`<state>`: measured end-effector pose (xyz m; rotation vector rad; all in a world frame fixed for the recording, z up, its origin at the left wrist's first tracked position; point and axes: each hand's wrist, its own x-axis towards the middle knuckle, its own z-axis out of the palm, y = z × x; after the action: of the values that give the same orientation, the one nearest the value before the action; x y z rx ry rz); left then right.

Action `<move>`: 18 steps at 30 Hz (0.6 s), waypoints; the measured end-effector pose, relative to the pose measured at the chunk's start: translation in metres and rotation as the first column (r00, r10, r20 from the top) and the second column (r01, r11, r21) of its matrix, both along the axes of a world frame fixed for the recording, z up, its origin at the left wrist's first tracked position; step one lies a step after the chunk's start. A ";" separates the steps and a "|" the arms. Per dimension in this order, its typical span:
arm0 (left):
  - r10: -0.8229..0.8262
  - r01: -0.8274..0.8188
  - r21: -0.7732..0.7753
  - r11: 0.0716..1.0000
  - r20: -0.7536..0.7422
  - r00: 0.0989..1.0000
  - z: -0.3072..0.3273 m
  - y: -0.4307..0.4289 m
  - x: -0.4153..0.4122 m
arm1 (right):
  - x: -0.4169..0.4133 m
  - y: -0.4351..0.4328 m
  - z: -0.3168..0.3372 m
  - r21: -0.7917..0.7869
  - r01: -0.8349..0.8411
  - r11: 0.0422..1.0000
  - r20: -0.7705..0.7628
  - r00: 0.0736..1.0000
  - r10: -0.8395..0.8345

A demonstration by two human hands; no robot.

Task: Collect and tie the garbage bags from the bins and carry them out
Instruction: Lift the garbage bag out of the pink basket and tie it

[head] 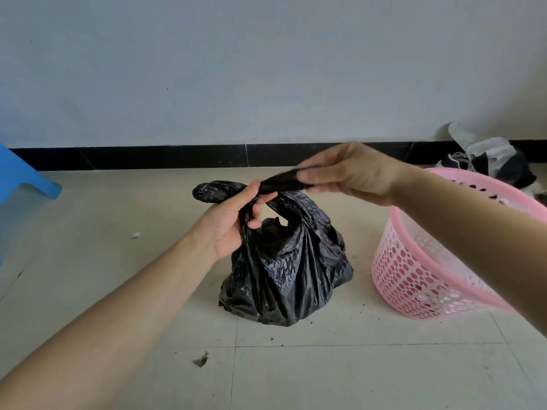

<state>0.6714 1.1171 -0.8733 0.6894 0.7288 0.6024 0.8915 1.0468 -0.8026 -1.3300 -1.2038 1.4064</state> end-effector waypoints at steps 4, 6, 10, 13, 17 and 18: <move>0.070 -0.069 0.030 0.997 -0.018 0.997 -0.001 0.006 -0.003 | -0.003 -0.010 -0.020 -0.256 -0.245 0.935 0.206 0.931 0.300; 0.038 -0.033 0.101 0.994 -0.046 0.998 0.003 0.004 -0.003 | -0.005 -0.010 -0.025 -0.248 -0.280 0.927 0.285 0.894 0.346; -0.048 0.093 0.311 0.946 -0.150 0.987 0.010 0.003 -0.011 | -0.011 -0.004 -0.032 -0.064 -0.032 0.997 0.467 0.882 0.058; -0.112 0.208 0.412 0.887 -0.244 0.963 0.015 0.001 -0.012 | -0.019 -0.004 -0.041 -0.071 -0.093 0.993 0.521 0.845 0.116; -0.111 0.264 0.459 0.848 -0.334 0.936 0.021 0.000 -0.008 | -0.031 0.000 -0.055 -0.077 -0.092 0.993 0.546 0.830 0.119; -0.079 0.255 0.460 0.850 -0.368 0.926 0.020 0.001 -0.008 | -0.032 0.001 -0.057 -0.057 -0.056 0.997 0.545 0.835 0.078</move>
<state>0.6634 1.1186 -0.8528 1.3575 0.8225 0.5163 0.8591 1.0475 -0.8594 -1.8095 -1.6106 1.1236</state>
